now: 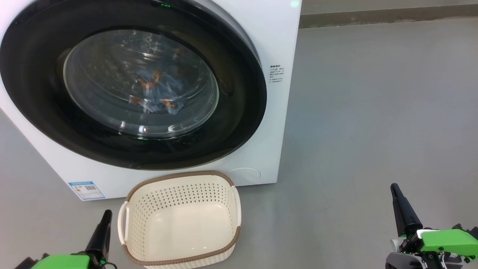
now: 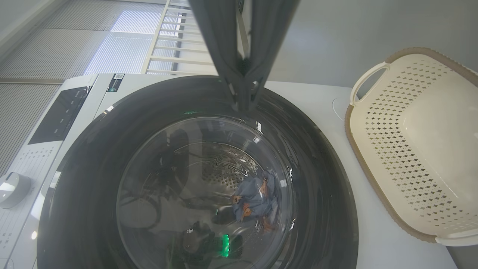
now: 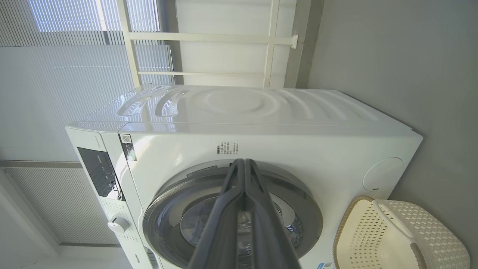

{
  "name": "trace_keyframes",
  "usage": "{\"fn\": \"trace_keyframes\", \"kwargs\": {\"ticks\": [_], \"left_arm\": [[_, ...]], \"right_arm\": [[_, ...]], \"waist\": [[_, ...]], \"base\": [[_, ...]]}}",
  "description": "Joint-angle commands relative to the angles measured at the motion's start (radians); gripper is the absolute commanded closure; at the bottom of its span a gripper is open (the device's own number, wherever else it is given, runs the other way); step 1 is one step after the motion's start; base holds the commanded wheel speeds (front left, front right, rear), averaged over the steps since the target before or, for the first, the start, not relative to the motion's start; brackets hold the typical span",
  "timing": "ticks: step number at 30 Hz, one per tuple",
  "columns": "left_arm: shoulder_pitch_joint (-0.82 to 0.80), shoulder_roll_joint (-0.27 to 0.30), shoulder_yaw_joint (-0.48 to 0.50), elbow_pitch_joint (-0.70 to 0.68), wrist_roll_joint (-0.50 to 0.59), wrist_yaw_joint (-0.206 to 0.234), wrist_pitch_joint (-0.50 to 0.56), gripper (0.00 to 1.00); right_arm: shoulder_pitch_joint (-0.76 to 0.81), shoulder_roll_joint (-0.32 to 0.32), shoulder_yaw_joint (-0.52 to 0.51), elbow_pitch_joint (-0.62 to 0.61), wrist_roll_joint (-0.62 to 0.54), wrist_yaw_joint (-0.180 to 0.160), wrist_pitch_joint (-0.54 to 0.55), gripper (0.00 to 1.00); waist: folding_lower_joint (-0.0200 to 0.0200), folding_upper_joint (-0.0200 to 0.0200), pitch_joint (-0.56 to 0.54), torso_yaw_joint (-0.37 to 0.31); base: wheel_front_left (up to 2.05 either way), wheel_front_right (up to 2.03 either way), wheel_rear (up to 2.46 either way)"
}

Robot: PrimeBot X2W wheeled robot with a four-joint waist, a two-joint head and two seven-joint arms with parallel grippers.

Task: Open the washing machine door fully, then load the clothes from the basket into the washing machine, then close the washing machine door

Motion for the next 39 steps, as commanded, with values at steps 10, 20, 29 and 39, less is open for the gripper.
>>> {"fn": "trace_keyframes", "kwargs": {"ticks": [10, 20, 29, 39], "left_arm": [[-0.042, 0.010, 0.036, -0.019, -0.002, -0.003, 0.005, 1.00], [-0.042, 0.010, 0.037, -0.019, -0.002, -0.003, 0.005, 1.00], [-0.042, 0.010, 0.037, -0.019, -0.002, -0.003, 0.006, 1.00], [-0.042, 0.010, 0.037, -0.019, -0.001, -0.003, 0.006, 1.00]], "right_arm": [[-0.009, -0.001, 0.024, -0.031, 0.004, 0.002, 0.007, 1.00], [-0.009, -0.001, 0.023, -0.031, 0.004, 0.002, 0.008, 1.00], [-0.009, 0.000, 0.023, -0.031, 0.004, 0.002, 0.008, 1.00], [-0.009, 0.000, 0.023, -0.031, 0.004, 0.002, 0.008, 1.00]], "waist": [[-0.0001, 0.0000, 0.000, 0.000], [-0.0001, 0.0000, 0.000, 0.000], [-0.0001, 0.0000, 0.000, 0.000], [-0.0001, 0.0000, 0.000, 0.000]], "base": [[0.00, 0.00, 0.00], [0.00, 0.00, 0.00], [0.00, 0.00, 0.00], [0.00, 0.00, 0.00]]}}
